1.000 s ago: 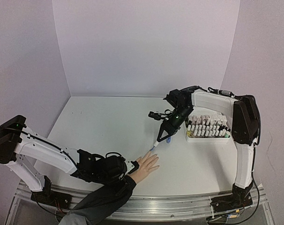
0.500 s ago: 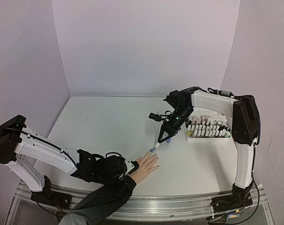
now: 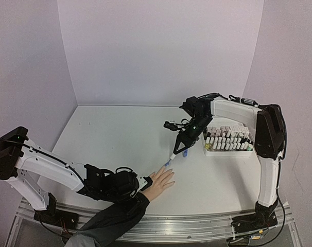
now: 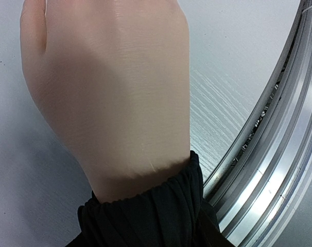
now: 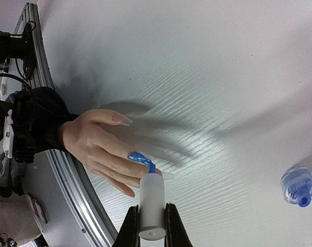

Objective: Paint the nails
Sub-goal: Paint the hand on the nail.

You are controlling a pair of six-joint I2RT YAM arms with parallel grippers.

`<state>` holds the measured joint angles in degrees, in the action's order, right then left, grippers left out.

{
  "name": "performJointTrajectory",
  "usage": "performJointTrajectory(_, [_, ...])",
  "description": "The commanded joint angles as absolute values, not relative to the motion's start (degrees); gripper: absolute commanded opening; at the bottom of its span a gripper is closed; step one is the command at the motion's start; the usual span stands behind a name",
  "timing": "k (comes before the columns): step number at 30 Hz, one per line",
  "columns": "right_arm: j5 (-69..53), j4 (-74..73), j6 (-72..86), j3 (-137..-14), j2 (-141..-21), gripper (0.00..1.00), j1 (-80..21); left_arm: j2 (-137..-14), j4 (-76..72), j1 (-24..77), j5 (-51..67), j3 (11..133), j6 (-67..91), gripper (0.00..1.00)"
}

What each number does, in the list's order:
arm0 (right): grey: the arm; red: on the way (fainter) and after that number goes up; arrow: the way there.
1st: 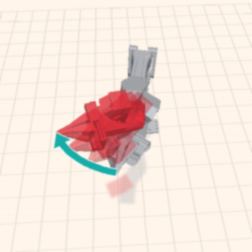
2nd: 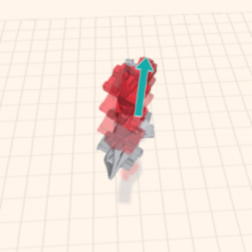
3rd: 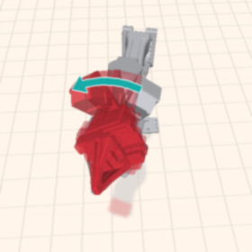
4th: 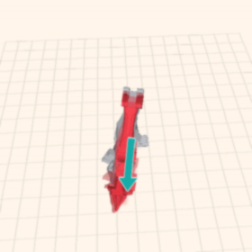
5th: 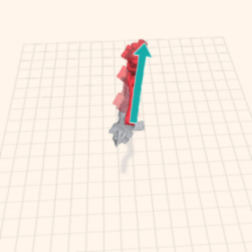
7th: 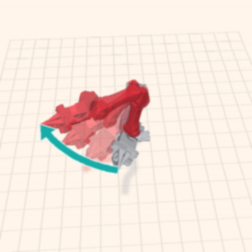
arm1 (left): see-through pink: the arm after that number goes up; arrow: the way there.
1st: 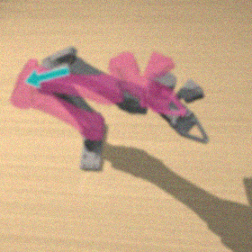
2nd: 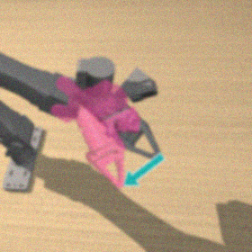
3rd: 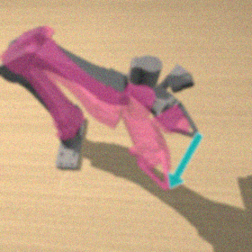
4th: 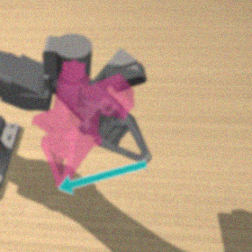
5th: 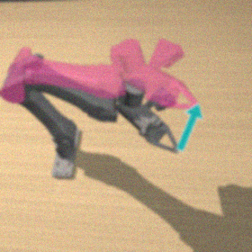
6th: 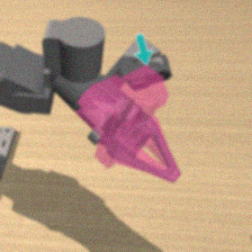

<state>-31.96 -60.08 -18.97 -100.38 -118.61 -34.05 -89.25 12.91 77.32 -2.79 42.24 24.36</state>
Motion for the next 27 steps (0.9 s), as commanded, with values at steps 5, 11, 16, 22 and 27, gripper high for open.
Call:
performJointTrajectory(5, [-28.6, -60.9, -18.1, -101.9, -117.3, 0.00, -33.2, -88.2, 12.0, 77.3, -6.2, 41.3, 21.4, 0.00])
performJointTrajectory(11, [-27.7, -61.0, -18.0, -101.3, -114.7, 0.00, -32.8, -88.3, 11.9, 77.3, -6.1, 41.4, 21.4, 0.00])
performJointTrajectory(16, [-35.7, -61.3, -19.4, -99.9, -112.7, 0.00, -32.8, -88.3, 12.0, 77.3, -6.1, 41.4, 21.4, 0.00])
performJointTrajectory(22, [-42.7, -62.2, -20.4, -98.8, -113.6, 0.00, -33.4, -88.2, 12.0, 77.3, -6.2, 41.4, 21.2, 0.00])
performJointTrajectory(27, [-41.7, -62.7, -20.4, -99.9, -116.1, 0.00, -34.1, -88.1, 12.0, 77.3, -6.2, 41.3, 21.3, 0.00])
